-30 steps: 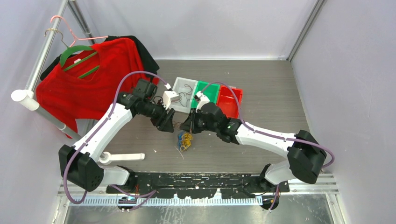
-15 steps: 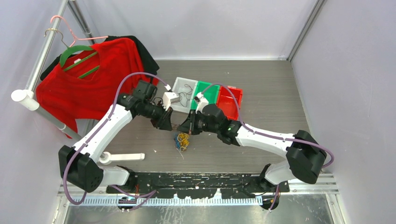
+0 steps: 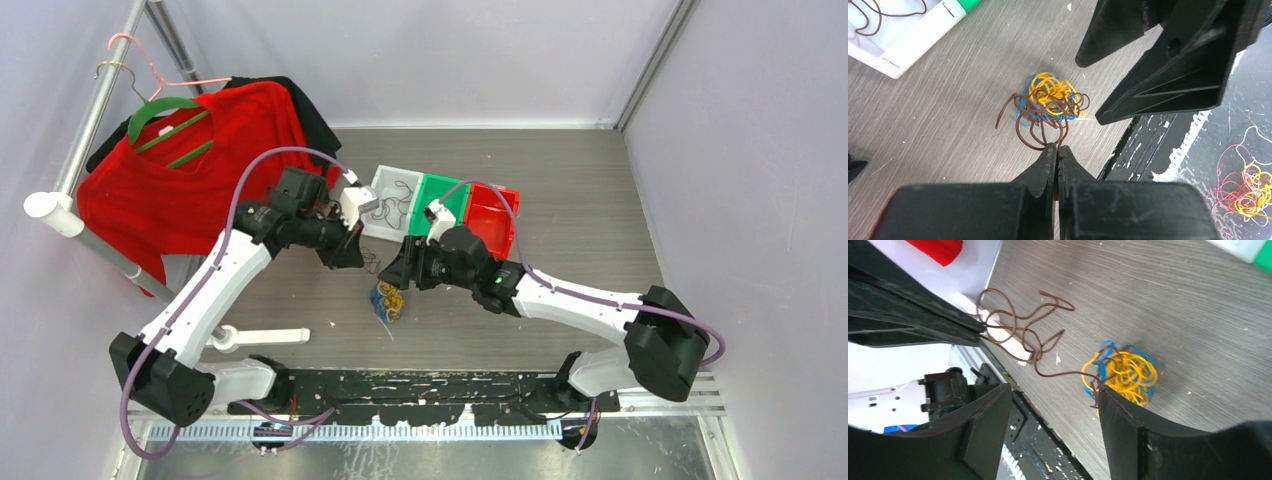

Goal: Untangle the cables

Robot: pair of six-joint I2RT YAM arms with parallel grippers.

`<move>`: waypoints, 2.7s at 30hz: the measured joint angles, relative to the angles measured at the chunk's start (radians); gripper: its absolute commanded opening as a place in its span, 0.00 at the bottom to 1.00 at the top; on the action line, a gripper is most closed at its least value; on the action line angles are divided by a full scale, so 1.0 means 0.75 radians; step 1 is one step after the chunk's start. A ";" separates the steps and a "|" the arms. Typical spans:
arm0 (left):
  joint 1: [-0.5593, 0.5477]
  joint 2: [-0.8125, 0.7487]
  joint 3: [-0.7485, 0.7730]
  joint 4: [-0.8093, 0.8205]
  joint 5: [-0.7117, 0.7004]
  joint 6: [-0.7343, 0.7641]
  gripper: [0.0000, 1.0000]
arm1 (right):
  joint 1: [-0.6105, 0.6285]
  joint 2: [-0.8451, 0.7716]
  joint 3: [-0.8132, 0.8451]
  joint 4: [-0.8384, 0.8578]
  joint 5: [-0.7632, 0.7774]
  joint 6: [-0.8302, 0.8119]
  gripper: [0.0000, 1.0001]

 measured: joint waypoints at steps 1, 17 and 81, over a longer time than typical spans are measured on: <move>0.000 -0.004 0.009 -0.001 0.000 -0.005 0.00 | 0.000 0.000 -0.001 -0.008 0.009 -0.016 0.71; 0.000 -0.009 0.152 -0.082 -0.003 -0.131 0.00 | 0.114 0.104 -0.004 0.186 0.137 -0.284 0.63; 0.000 -0.244 0.896 0.143 -0.424 -0.244 0.00 | 0.186 0.202 -0.096 0.476 0.262 -0.409 0.64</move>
